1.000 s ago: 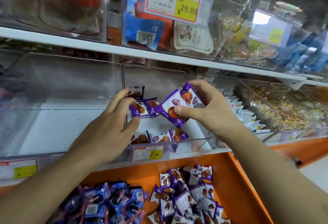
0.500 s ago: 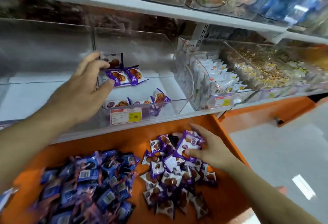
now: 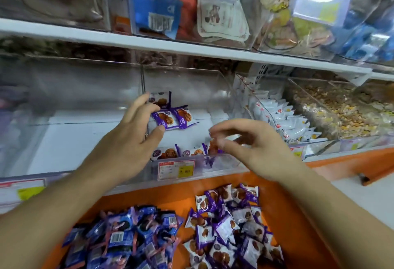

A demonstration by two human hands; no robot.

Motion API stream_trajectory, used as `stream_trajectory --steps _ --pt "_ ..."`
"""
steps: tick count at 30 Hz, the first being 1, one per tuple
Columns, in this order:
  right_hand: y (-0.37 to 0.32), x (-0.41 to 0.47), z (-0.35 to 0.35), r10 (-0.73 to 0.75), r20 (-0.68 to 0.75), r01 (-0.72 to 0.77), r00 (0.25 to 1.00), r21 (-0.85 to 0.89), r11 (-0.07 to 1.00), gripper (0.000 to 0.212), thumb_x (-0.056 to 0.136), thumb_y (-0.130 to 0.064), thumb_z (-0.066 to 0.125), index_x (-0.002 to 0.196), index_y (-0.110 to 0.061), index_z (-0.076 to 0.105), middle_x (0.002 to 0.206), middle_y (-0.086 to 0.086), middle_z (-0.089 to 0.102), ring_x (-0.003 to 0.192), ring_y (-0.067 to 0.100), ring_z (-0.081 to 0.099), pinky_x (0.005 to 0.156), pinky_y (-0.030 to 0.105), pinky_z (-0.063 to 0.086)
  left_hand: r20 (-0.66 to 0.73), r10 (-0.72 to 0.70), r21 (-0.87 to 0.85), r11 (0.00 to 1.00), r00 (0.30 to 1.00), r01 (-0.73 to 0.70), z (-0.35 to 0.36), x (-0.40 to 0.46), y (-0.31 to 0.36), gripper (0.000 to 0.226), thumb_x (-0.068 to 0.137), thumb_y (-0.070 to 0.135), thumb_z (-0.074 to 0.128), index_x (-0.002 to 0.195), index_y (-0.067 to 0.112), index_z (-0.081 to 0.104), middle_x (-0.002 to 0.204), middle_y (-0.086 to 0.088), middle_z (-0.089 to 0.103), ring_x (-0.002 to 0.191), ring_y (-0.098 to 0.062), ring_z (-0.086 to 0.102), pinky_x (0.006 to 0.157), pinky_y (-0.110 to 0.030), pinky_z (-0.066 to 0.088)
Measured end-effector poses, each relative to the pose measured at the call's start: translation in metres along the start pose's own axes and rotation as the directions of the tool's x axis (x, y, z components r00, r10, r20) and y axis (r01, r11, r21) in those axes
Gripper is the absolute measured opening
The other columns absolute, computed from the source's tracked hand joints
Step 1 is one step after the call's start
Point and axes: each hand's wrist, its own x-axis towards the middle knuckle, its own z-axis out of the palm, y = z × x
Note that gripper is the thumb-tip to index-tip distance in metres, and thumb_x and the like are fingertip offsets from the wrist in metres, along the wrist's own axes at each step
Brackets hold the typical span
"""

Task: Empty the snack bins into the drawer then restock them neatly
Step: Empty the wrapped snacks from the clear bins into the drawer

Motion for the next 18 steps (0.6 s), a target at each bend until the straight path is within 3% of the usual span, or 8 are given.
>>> stream_trajectory --steps 4,7,9,11,14,18 --pt "0.026 0.066 0.018 0.113 0.139 -0.07 0.984 -0.282 0.957 0.029 0.091 -0.032 0.081 0.118 -0.042 0.075 0.125 -0.019 0.07 0.116 0.002 0.062 0.1 0.037 0.055 -0.004 -0.008 0.0 1.0 1.0 0.008 -0.003 0.0 0.003 0.054 0.104 0.06 0.033 0.154 0.041 0.027 0.164 0.036 -0.008 0.11 0.005 0.047 0.076 -0.029 0.053" --pt "0.043 0.09 0.029 0.317 0.39 -0.181 0.865 -0.348 0.92 0.039 0.082 -0.031 0.089 0.117 -0.041 0.077 0.13 -0.012 0.07 0.114 0.008 0.064 0.094 0.024 0.051 -0.004 -0.012 0.006 1.0 1.0 0.012 -0.002 0.0 0.003 0.056 0.104 0.06 0.032 0.156 0.04 0.025 0.164 0.036 -0.01 0.109 0.006 0.046 0.074 -0.026 0.052" --pt "0.052 0.097 0.035 0.349 0.449 -0.172 0.823 -0.388 0.906 0.037 0.08 -0.026 0.091 0.113 -0.038 0.08 0.121 -0.01 0.075 0.104 0.008 0.069 0.093 0.027 0.055 -0.004 -0.008 0.004 1.0 1.0 0.008 -0.001 0.0 0.002 0.057 0.104 0.059 0.033 0.156 0.039 0.024 0.164 0.036 -0.011 0.11 0.006 0.045 0.072 -0.022 0.05" --pt "0.056 0.101 0.039 0.343 0.441 -0.15 0.83 -0.416 0.897 0.032 0.078 -0.025 0.091 0.107 -0.035 0.082 0.108 -0.008 0.079 0.093 0.011 0.073 0.093 0.036 0.06 -0.011 0.001 0.002 1.0 1.0 -0.001 0.0 0.0 0.0 0.055 0.104 0.058 0.034 0.155 0.038 0.025 0.163 0.036 -0.011 0.113 0.007 0.044 0.068 -0.017 0.047" --pt "0.05 0.105 0.037 0.322 0.367 -0.165 0.873 -0.4 0.902 0.027 0.079 -0.021 0.091 0.104 -0.028 0.084 0.094 -0.005 0.08 0.08 0.015 0.074 0.084 0.037 0.062 -0.008 0.003 -0.005 1.0 1.0 -0.003 0.0 0.001 -0.001 0.052 0.105 0.056 0.035 0.154 0.038 0.026 0.163 0.036 -0.01 0.116 0.006 0.045 0.066 -0.014 0.048" --pt "0.038 0.112 0.032 0.288 0.178 -0.265 0.941 -0.143 0.954 0.023 0.081 -0.009 0.089 0.094 -0.027 0.083 0.102 -0.005 0.078 0.087 0.015 0.076 0.086 0.038 0.064 0.003 0.005 -0.013 1.0 1.0 -0.005 -0.002 0.0 -0.001 0.05 0.105 0.056 0.035 0.151 0.039 0.028 0.162 0.037 -0.009 0.114 0.002 0.052 0.062 -0.021 0.057"
